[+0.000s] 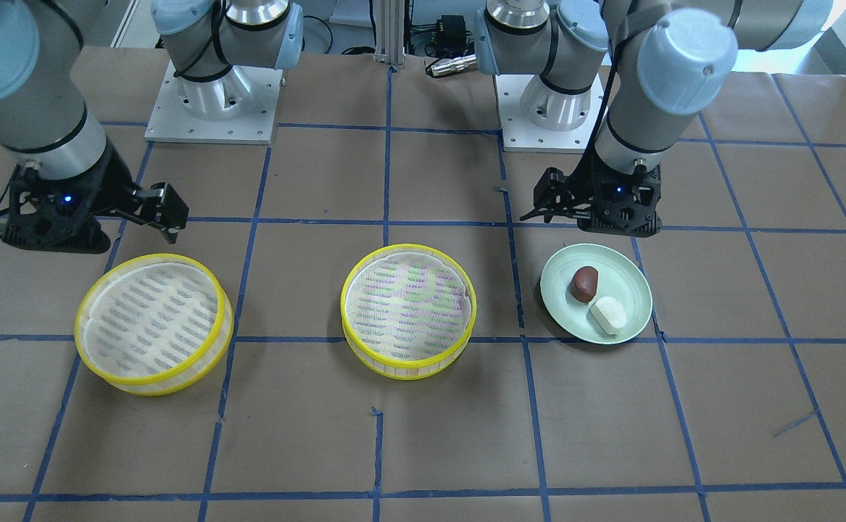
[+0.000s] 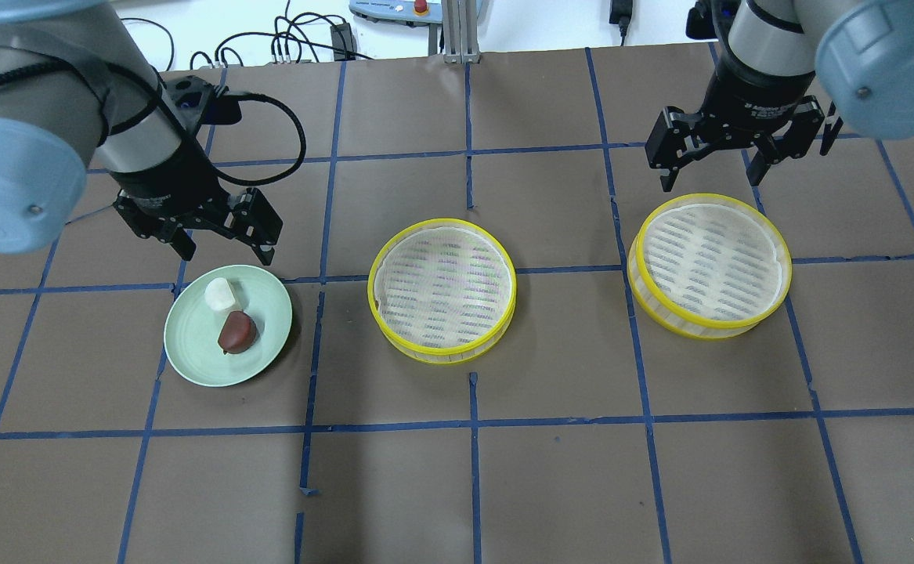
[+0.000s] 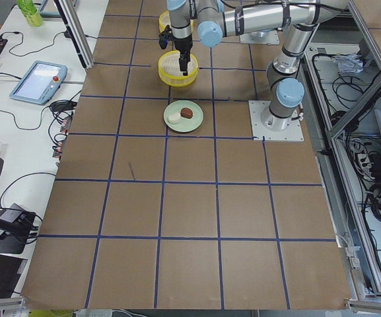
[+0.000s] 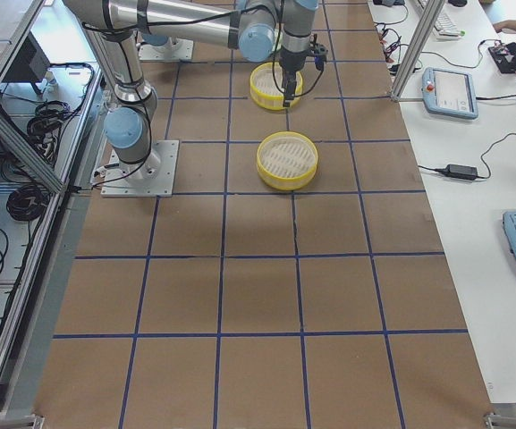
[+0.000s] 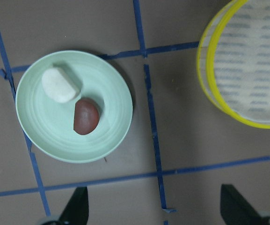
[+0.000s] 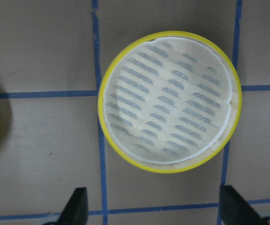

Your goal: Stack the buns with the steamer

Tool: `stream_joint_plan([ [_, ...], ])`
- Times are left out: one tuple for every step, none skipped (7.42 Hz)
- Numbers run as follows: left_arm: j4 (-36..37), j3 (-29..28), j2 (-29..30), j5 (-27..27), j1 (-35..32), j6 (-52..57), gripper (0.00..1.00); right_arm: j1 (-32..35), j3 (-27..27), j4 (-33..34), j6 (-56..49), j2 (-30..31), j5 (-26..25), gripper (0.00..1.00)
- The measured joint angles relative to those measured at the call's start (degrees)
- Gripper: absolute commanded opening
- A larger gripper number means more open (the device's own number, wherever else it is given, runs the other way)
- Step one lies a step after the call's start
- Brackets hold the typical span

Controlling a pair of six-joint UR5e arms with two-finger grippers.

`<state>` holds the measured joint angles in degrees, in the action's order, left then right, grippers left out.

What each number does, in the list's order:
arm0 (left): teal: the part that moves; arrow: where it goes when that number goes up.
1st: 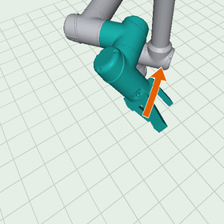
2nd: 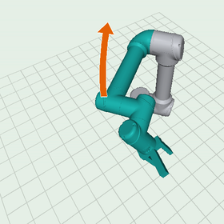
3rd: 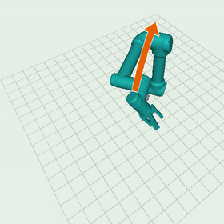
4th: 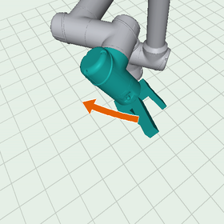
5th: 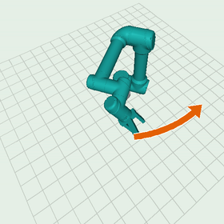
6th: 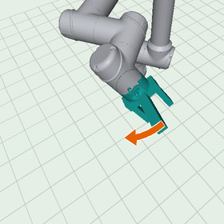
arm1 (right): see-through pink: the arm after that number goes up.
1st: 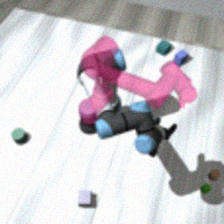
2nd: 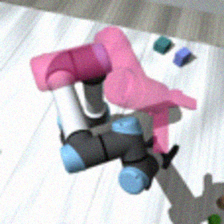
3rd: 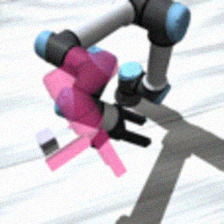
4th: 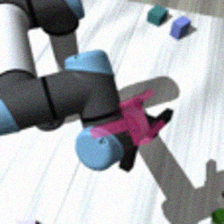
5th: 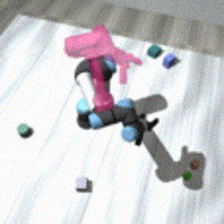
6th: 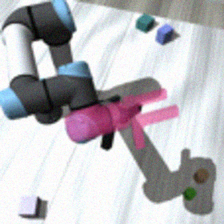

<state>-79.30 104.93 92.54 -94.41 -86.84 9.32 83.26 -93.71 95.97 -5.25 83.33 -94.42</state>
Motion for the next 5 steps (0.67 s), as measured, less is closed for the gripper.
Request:
stream_joint_plan([
  [5.2,2.4,2.7,-2.7,1.3,0.4,1.00,-2.8,-0.7,3.1,-2.4,-2.2,-0.6,0.96],
  [7.5,3.4,4.6,-3.9,3.5,1.6,1.00,-5.3,-1.1,6.1,-5.7,-4.7,-0.7,0.91],
  [9.4,3.7,6.2,-4.3,6.3,4.4,1.00,-8.4,-1.4,8.7,-9.2,-7.9,-0.6,0.86],
  [12.2,3.7,8.6,-4.4,8.7,7.6,1.00,-10.9,-2.4,11.5,-11.8,-10.4,-0.5,0.86],
  [16.0,3.7,11.8,-4.4,10.3,9.9,1.00,-12.4,-4.2,15.0,-13.4,-12.3,-0.4,0.80],
])
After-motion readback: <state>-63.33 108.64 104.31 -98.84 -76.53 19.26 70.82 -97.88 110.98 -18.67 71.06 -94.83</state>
